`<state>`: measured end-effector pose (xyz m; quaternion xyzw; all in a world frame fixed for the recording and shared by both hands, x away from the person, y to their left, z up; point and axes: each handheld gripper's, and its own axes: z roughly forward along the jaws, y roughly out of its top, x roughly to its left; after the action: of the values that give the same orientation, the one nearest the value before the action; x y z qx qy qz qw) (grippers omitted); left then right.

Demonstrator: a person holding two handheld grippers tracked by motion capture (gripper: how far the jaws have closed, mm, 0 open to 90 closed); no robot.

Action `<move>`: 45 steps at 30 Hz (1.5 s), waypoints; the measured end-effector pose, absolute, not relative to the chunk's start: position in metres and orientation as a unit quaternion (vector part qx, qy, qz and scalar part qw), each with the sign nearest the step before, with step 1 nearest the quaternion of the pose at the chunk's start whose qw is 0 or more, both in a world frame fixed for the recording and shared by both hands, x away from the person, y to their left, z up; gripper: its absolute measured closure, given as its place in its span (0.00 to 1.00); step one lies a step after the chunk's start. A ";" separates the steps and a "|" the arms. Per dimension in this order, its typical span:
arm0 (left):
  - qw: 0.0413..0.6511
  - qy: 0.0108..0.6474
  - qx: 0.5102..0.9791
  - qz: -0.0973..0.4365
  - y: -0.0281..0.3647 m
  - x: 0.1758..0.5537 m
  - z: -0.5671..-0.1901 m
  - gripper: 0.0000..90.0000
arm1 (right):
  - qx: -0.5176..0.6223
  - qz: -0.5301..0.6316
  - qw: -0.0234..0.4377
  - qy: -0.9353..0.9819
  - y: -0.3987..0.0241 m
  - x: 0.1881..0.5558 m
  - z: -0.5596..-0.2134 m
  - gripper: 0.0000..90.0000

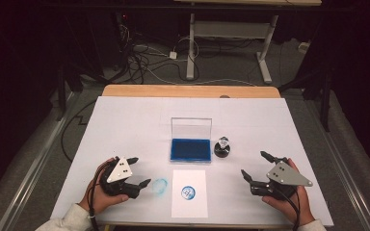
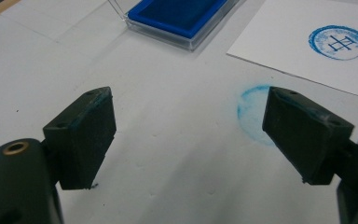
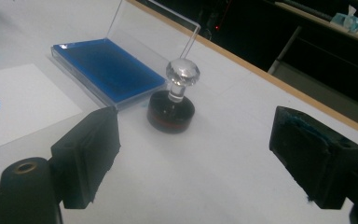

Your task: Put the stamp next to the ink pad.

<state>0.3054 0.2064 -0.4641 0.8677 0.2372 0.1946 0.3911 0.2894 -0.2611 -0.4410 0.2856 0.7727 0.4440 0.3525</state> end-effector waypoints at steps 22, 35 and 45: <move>0.393 0.236 0.866 0.199 0.209 0.301 -0.463 0.19 | 0.282 0.434 0.333 0.788 -0.256 0.282 -0.460 0.19; 0.389 0.231 0.870 0.197 0.207 0.301 -0.463 0.19 | 0.282 0.436 0.339 0.784 -0.256 0.281 -0.459 0.19; 0.389 0.230 0.871 0.194 0.206 0.303 -0.464 0.19 | 0.279 0.430 0.346 0.786 -0.256 0.281 -0.459 0.19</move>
<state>0.3032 0.2060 -0.4642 0.8707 0.2301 0.1936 0.3891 0.2808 -0.2560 -0.4592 0.2795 0.7860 0.4296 0.3458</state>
